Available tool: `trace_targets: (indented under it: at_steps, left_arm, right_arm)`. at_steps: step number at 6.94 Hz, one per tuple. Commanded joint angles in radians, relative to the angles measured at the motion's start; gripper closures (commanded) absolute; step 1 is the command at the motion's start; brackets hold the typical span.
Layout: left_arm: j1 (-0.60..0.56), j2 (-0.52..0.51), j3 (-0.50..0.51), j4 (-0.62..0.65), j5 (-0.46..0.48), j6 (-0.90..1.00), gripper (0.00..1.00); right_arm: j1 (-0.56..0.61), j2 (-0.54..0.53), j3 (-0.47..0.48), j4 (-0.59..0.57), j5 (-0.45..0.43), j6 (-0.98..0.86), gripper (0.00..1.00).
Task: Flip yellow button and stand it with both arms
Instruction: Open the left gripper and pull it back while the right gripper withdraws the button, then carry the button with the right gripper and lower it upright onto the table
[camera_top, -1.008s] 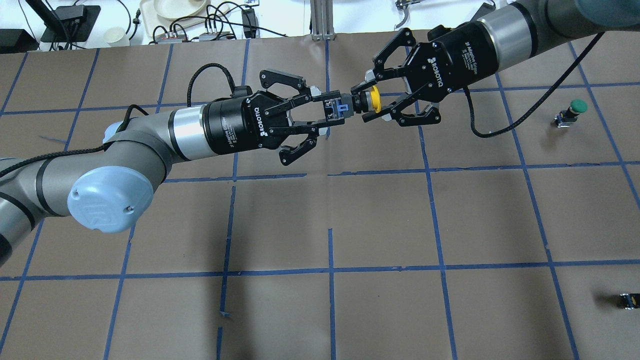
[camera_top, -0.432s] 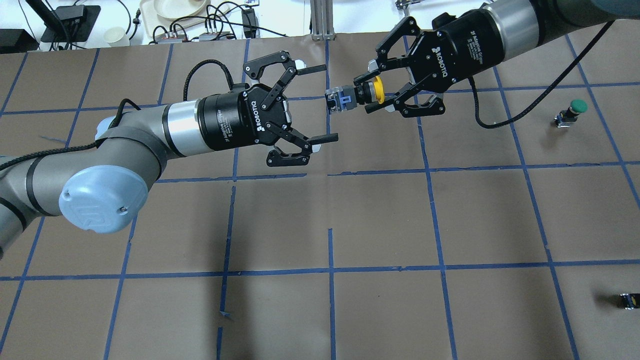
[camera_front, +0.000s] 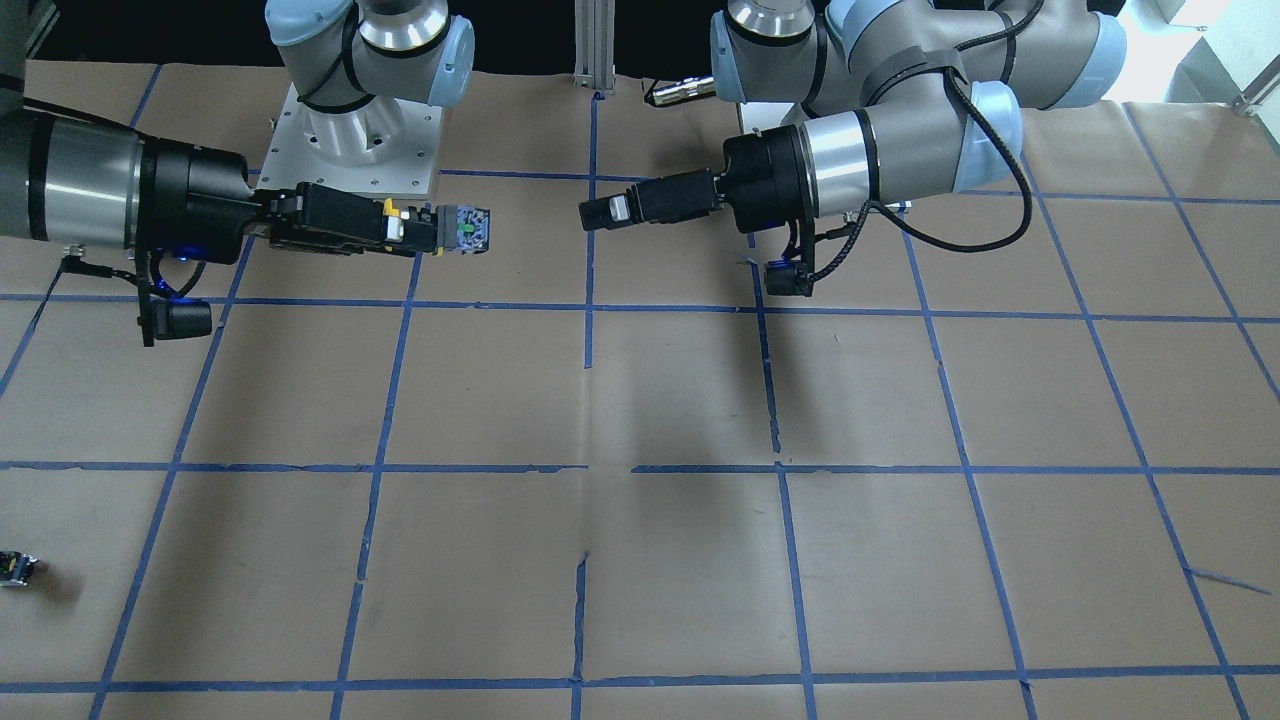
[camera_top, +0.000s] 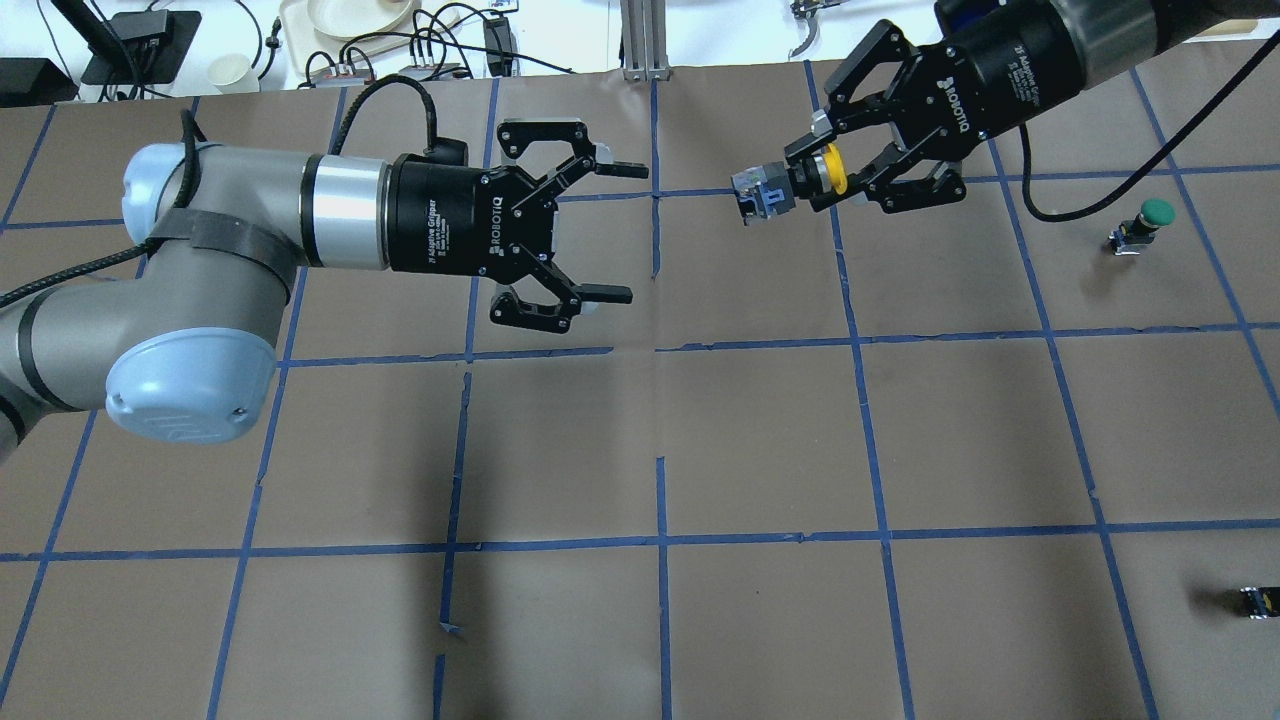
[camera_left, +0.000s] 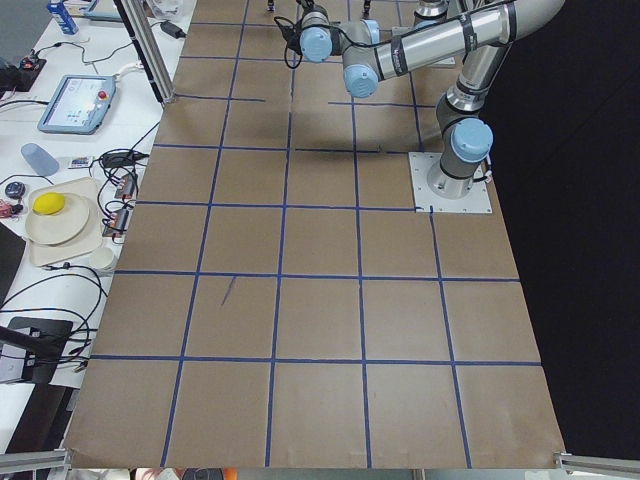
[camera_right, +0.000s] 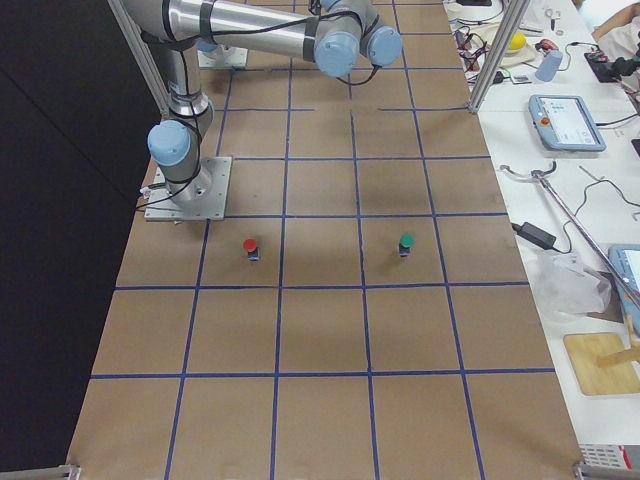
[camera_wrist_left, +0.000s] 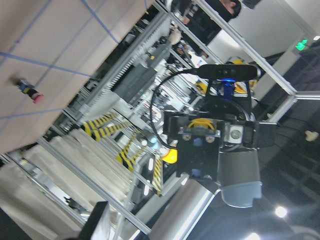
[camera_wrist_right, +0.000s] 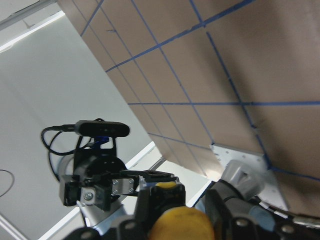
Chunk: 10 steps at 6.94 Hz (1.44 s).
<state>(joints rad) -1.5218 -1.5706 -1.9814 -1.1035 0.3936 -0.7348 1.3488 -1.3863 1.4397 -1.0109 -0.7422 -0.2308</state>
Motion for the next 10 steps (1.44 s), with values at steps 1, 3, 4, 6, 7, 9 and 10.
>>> trace_targets:
  at_steps: [1,3,4,6,7,9,10]
  left_arm:
    - [0.005,-0.002,0.048,0.096,0.356,-0.063,0.02]
    - [0.012,-0.006,0.056,0.074,0.674,0.233,0.02]
    - [0.014,0.003,0.053,0.01,0.855,0.453,0.02]
    - [0.072,0.035,0.105,-0.137,0.884,0.613,0.0]
    - [0.096,0.059,0.168,-0.295,0.972,0.759,0.0]
    - [0.111,0.11,0.326,-0.552,1.192,0.934,0.0]
    - [0.111,0.11,0.367,-0.619,1.232,0.933,0.0]
  right_arm:
    - [0.003,0.003,0.013,-0.199,-0.313,-0.175,0.81]
    - [0.003,0.01,0.08,-0.3,-0.609,-0.41,0.83]
    - [-0.007,-0.008,0.176,-0.402,-0.685,-0.526,0.83]
    - [-0.119,-0.023,0.309,-0.584,-0.759,-0.715,0.83]
    - [-0.161,-0.02,0.344,-0.682,-0.785,-0.855,0.83]
    - [-0.305,-0.02,0.451,-0.847,-0.781,-1.101,0.82]
    - [-0.365,-0.02,0.502,-0.955,-0.781,-1.253,0.82]
